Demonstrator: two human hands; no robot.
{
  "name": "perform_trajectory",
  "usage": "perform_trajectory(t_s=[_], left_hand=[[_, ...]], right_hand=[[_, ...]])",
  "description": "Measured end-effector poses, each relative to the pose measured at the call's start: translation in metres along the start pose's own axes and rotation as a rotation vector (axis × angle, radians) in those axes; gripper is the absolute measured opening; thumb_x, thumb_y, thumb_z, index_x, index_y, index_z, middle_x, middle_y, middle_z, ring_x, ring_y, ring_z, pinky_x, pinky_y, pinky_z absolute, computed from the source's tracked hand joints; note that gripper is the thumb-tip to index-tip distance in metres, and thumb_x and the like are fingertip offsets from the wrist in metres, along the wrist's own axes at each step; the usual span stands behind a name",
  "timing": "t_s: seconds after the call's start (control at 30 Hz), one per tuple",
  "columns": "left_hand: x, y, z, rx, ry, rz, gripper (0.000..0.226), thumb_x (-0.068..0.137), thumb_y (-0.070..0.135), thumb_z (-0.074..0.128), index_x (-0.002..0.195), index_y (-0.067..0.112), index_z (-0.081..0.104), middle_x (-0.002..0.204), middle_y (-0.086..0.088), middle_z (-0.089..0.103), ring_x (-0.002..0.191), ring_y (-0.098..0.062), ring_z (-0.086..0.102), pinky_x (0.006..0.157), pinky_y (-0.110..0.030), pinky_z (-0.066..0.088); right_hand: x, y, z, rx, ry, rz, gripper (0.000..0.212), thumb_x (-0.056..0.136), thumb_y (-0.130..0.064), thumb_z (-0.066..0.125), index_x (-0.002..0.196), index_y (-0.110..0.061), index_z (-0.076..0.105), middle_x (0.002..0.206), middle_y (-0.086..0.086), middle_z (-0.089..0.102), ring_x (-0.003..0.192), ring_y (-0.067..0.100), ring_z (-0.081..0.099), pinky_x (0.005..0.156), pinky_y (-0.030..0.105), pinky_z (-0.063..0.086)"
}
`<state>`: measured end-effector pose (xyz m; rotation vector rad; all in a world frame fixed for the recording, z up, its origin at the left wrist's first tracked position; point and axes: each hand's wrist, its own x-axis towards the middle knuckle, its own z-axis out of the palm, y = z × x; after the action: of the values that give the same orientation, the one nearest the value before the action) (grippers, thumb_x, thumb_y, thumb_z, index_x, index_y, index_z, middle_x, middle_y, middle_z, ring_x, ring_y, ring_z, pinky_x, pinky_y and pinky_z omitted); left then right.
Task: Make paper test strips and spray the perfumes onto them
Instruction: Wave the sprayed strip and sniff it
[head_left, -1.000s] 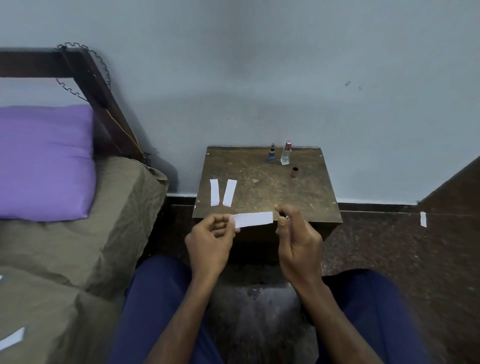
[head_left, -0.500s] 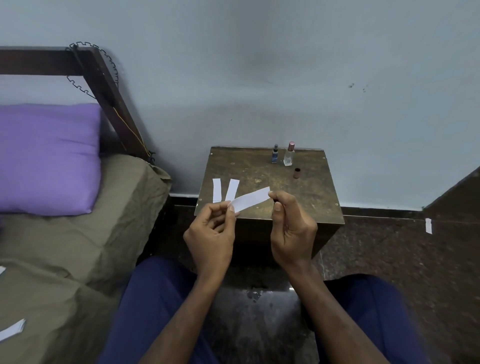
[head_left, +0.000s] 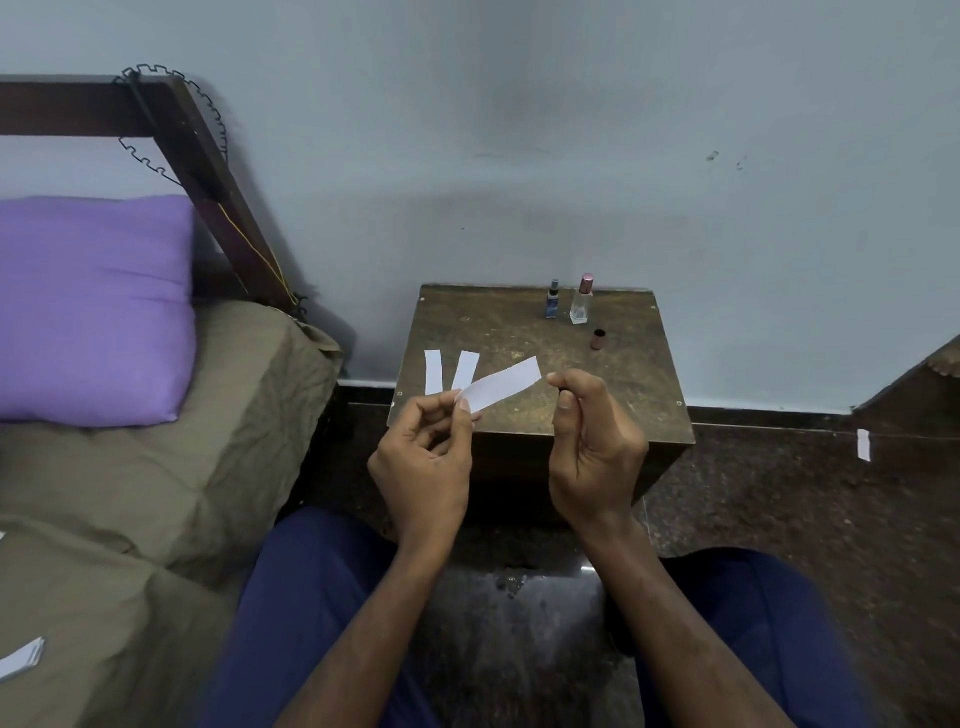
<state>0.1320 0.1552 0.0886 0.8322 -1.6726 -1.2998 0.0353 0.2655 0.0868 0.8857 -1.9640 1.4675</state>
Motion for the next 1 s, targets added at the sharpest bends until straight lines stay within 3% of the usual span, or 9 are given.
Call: perform_trajectory(t_s=[0.1,0.2,0.33,0.47,0.6,0.8,1.0], left_hand=[[0.000,0.001,-0.001,0.012,0.006,0.011,0.008,0.098,0.018,0.076,0.105,0.013,0.076,0.098,0.006,0.081,0.091,-0.004,0.080,0.075,-0.023,0.065],[0.001,0.002,-0.001,0.019,0.014,0.016,0.009,0.098,0.018,0.077,0.105,0.013,0.077,0.097,0.005,0.081,0.090,-0.003,0.080,0.075,-0.021,0.064],[0.000,0.002,-0.002,0.006,0.005,0.007,0.010,0.098,0.019,0.076,0.106,0.012,0.076,0.098,0.003,0.082,0.090,-0.005,0.080,0.076,-0.023,0.065],[-0.001,0.003,-0.002,0.006,-0.008,-0.002,0.009,0.098,0.018,0.076,0.106,0.013,0.076,0.099,0.004,0.081,0.092,-0.006,0.080,0.078,-0.024,0.065],[-0.001,0.004,-0.002,0.007,-0.015,-0.004,0.009,0.099,0.018,0.076,0.107,0.014,0.076,0.101,0.005,0.081,0.093,-0.005,0.080,0.078,-0.026,0.066],[-0.002,0.003,-0.003,0.011,-0.017,-0.010,0.009,0.099,0.018,0.077,0.106,0.014,0.076,0.099,0.004,0.081,0.092,-0.006,0.080,0.078,-0.028,0.066],[-0.002,0.002,-0.002,0.009,-0.023,0.001,0.009,0.099,0.018,0.076,0.106,0.013,0.076,0.098,0.004,0.081,0.091,-0.006,0.080,0.077,-0.028,0.067]], right_hand=[[-0.001,0.001,-0.002,0.033,0.047,-0.031,0.022,0.111,-0.018,0.046,0.123,-0.011,0.063,0.090,0.003,0.069,0.069,0.010,0.058,0.064,0.019,0.044],[-0.002,0.005,-0.005,0.016,0.078,-0.035,0.027,0.113,-0.027,0.041,0.128,-0.014,0.061,0.088,0.008,0.070,0.065,0.017,0.062,0.061,0.023,0.048],[0.002,0.009,-0.008,-0.018,0.085,-0.015,0.028,0.113,-0.023,0.042,0.121,-0.009,0.065,0.088,0.004,0.069,0.068,0.008,0.058,0.066,0.013,0.043],[0.004,0.010,-0.010,-0.017,0.027,0.021,0.024,0.108,-0.010,0.047,0.108,-0.001,0.070,0.077,-0.007,0.054,0.062,0.003,0.045,0.064,0.012,0.035],[0.005,0.008,-0.010,0.034,0.099,0.043,0.030,0.113,-0.024,0.041,0.117,-0.007,0.065,0.090,-0.008,0.059,0.074,-0.010,0.051,0.072,0.007,0.037],[0.004,0.012,-0.014,0.058,0.118,0.000,0.031,0.115,-0.034,0.037,0.126,-0.015,0.059,0.099,0.007,0.072,0.075,0.017,0.069,0.073,0.014,0.046],[0.005,0.011,-0.016,0.028,0.086,-0.038,0.031,0.114,-0.029,0.039,0.120,-0.010,0.063,0.090,0.009,0.071,0.074,0.009,0.063,0.075,0.009,0.043]])
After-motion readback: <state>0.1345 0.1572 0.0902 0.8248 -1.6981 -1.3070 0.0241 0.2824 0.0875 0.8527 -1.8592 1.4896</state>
